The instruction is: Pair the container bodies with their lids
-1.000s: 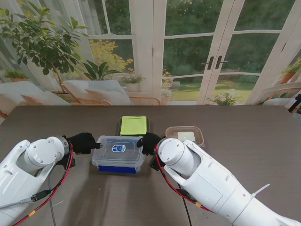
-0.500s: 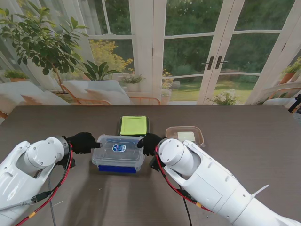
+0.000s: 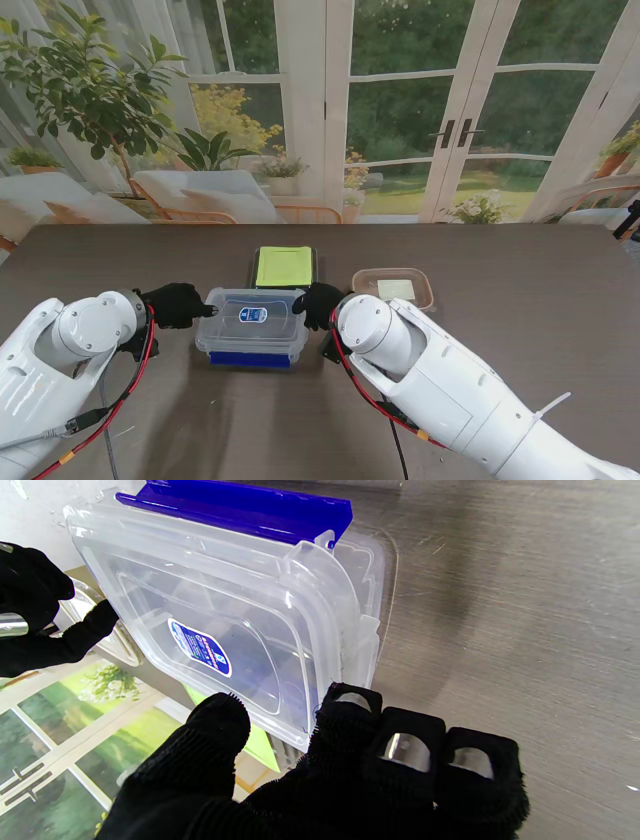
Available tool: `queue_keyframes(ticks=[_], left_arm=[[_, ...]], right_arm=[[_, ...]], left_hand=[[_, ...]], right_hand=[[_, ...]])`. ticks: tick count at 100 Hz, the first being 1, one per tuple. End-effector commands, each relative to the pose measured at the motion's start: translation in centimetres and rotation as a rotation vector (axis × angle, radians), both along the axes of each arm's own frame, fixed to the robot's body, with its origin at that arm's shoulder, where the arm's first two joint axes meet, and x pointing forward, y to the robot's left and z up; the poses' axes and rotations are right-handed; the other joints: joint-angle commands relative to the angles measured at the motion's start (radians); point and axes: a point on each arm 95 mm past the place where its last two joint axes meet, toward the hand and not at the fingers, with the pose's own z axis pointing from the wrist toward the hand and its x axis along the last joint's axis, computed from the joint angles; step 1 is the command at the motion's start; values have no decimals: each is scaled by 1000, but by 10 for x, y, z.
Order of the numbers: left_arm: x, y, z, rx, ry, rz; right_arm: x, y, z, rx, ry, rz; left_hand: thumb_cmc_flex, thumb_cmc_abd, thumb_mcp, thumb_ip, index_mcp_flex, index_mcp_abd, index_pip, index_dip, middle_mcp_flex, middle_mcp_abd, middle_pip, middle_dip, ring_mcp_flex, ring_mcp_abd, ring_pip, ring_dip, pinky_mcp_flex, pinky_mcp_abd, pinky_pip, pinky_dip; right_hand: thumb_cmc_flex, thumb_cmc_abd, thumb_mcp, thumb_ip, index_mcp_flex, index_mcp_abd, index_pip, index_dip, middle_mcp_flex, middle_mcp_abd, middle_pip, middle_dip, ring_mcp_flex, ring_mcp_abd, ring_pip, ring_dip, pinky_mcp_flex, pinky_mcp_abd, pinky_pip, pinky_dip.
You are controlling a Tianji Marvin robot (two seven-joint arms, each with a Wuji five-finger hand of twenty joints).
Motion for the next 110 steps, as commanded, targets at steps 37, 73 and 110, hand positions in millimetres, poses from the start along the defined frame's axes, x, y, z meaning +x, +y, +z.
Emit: queue_keyframes(ticks=[37, 73, 110], left_arm=[[-5, -6, -1, 12, 27, -11], [-7, -5, -1, 33, 24, -6], [-10, -5, -1, 51, 32, -1]], right_arm=[[-3, 7, -2, 1, 11, 25], [-3, 6, -4, -10, 22, 26], [-3, 4, -5, -23, 28, 17]], left_hand=[[-18, 41, -31, 31, -18, -152, -23, -15, -27, 35, 0, 0, -9, 36, 4, 2, -37, -16, 0, 38], [-26, 42, -43, 32, -59, -178, -37, -21, -41, 34, -11, -5, -20, 35, -9, 2, -46, -19, -8, 40], [-31, 44, -47, 34, -56, -176, -34, -21, -40, 34, -15, -9, -20, 35, -11, 4, -47, -19, -11, 42]], right_hand=[[-56, 15, -2, -2, -90, -453, 12, -11, 57, 51, -1, 2, 15, -62, 87, -9, 515, 14, 225, -30], [-58, 19, -6, -2, -99, -444, 20, -10, 57, 51, 0, 1, 15, -64, 87, -9, 515, 14, 225, -31], [-63, 18, -14, -3, -134, -425, 37, -4, 51, 52, -1, 0, 15, -63, 87, -10, 514, 16, 223, -34]])
